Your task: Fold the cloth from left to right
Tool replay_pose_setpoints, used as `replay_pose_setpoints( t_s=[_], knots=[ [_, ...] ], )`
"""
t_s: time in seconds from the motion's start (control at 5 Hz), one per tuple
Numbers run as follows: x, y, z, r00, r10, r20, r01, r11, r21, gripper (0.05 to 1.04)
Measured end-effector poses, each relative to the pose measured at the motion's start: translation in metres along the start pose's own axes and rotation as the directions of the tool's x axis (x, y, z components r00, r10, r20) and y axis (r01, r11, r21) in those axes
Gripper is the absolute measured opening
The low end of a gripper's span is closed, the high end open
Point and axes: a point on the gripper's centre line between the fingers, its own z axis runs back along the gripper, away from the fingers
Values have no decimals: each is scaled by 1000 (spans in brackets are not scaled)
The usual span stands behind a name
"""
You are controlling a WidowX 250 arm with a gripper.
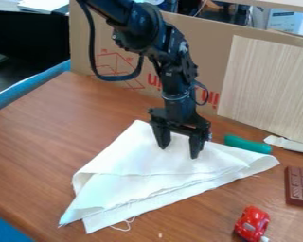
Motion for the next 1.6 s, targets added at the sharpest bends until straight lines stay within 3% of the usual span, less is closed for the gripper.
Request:
replay_pose_setpoints(
  t_s=[0.2, 0.6, 0.8, 1.2, 1.6],
  knots=[
    [-6, 1, -10, 999, 7, -33, -7, 1000, -1, 999],
    [-12, -3, 0, 999, 33, -43, -35, 999, -36, 999],
    [-13, -5, 14, 998, 63, -12, -63, 998, -23, 999],
    [-20, -40, 20, 995, 94, -38, -92, 995, 30, 999],
    [-16, -67, 26, 987, 161, -17, -160, 986, 39, 999]
  ],
)
